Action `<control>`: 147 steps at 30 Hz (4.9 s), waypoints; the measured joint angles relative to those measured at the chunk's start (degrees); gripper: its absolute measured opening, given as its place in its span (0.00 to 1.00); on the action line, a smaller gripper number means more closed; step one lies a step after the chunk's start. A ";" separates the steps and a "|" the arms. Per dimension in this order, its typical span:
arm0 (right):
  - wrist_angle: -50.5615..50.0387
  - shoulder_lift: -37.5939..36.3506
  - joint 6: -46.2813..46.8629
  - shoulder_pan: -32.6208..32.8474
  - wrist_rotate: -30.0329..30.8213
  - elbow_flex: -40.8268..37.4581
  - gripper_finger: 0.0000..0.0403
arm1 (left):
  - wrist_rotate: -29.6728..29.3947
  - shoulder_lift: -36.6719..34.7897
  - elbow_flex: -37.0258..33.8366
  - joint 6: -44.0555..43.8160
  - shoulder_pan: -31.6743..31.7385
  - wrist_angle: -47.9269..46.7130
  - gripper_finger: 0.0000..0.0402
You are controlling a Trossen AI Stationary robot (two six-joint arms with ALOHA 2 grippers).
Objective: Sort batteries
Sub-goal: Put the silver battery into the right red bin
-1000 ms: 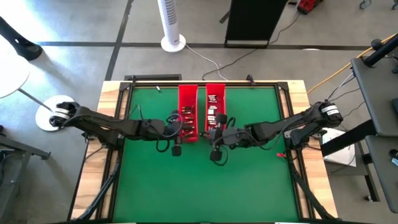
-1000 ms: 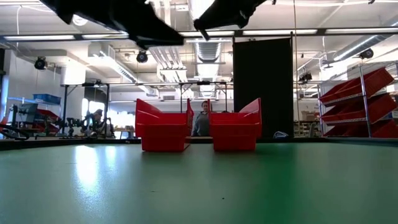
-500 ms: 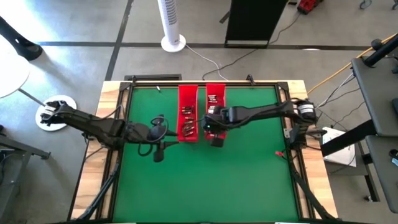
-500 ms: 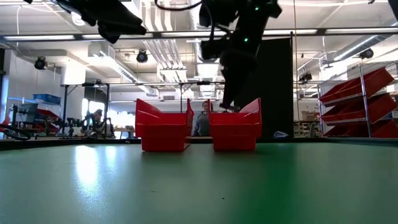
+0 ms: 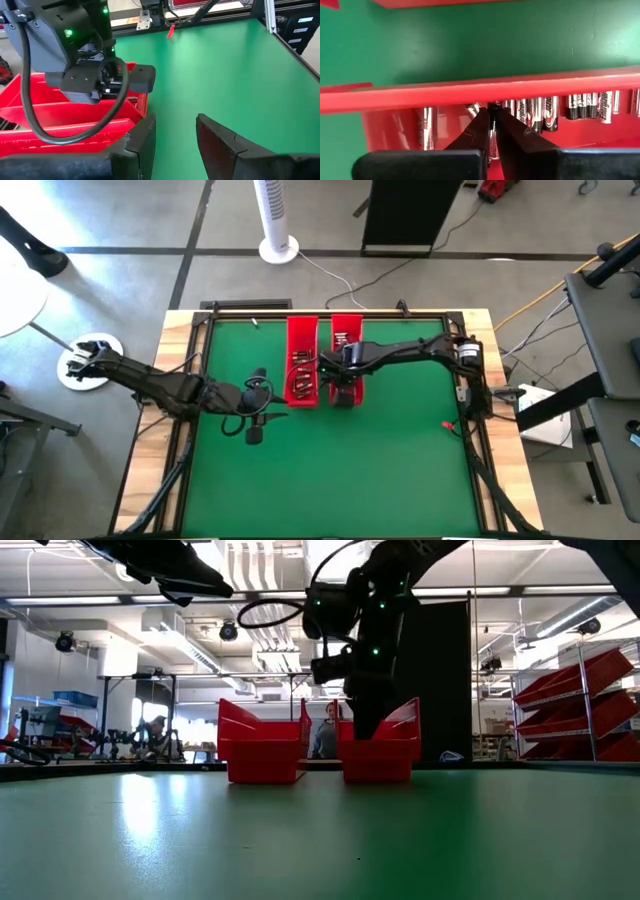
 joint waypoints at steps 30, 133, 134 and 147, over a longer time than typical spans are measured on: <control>1.72 4.32 -4.17 -1.57 0.74 -0.13 0.05 | -2.51 0.45 -0.02 0.20 0.07 -0.14 0.30; -5.19 -31.31 25.18 31.01 29.00 -25.83 0.50 | -5.26 42.63 20.64 -42.71 64.10 -18.33 0.03; -5.18 -32.05 25.18 31.18 29.00 -25.83 0.50 | -5.55 40.57 19.98 -40.94 63.71 -17.44 0.03; 11.85 -38.28 13.34 30.71 32.43 -25.83 0.50 | 5.33 4.44 -10.84 -17.03 41.48 36.25 0.02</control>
